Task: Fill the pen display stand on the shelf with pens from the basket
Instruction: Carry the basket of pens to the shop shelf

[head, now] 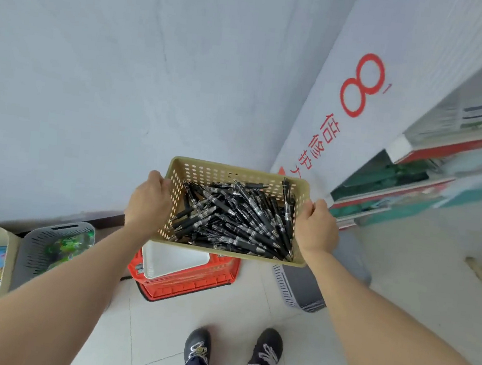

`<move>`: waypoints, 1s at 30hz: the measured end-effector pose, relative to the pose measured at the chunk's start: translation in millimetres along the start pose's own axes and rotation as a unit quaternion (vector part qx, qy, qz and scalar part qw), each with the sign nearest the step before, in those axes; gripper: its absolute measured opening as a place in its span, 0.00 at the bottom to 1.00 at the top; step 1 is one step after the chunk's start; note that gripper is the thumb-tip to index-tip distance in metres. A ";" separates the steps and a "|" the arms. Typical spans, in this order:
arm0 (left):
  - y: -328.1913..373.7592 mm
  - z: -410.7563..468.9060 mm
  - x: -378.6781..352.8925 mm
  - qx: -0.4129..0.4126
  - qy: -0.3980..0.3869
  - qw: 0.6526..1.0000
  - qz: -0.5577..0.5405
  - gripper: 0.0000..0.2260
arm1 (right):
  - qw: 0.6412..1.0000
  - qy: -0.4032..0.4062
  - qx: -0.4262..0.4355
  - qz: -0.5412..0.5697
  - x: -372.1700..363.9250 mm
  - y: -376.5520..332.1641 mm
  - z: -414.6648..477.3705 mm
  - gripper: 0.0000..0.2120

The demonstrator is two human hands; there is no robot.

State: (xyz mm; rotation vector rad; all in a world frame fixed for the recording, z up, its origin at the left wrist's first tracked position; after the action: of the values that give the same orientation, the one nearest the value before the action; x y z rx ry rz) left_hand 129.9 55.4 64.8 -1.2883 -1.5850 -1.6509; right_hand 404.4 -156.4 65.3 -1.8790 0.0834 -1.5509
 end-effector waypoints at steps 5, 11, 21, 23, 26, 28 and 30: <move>65.0 -35.5 2.6 -0.054 -0.018 0.998 0.001 0.11 | 0.998 0.039 -0.043 0.016 72.9 46.0 -14.3 0.16; 138.5 -96.6 -12.3 -0.101 -0.034 0.994 -0.013 0.11 | 0.995 0.076 -0.070 0.015 154.0 113.5 -34.3 0.15; 288.6 -202.6 -69.3 -0.201 -0.068 0.977 -0.038 0.13 | 0.980 0.151 -0.126 -0.007 293.5 256.5 -67.4 0.15; 323.4 -218.5 -82.4 -0.227 -0.073 0.970 -0.035 0.13 | 0.976 0.169 -0.139 -0.015 319.8 281.7 -70.5 0.16; 378.6 -241.3 -101.0 -0.279 -0.073 0.957 -0.030 0.12 | 0.967 0.196 -0.164 -0.022 355.7 318.9 -71.6 0.17; 415.3 -254.8 -115.2 -0.307 -0.081 0.948 -0.027 0.12 | 0.959 0.211 -0.188 -0.019 376.5 344.6 -69.7 0.18; 449.8 -264.3 -131.9 -0.326 -0.093 0.940 -0.031 0.12 | 0.951 0.222 -0.213 -0.012 395.4 370.6 -66.0 0.18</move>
State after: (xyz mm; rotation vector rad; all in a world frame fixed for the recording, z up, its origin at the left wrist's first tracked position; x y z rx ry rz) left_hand 499.9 -313.1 194.6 -1.7693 -1.2130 -2.2630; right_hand 593.8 -649.8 202.5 -1.7996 0.6443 -2.0759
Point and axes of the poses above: each hand's wrist, its own z-axis towards the middle knuckle, its own x-axis out of the back of the hand, y = z × x, the point moved 7 cm from there along z, towards the middle knuckle, and after that the axes turned 5 degrees about z, right-handed, at the moved point
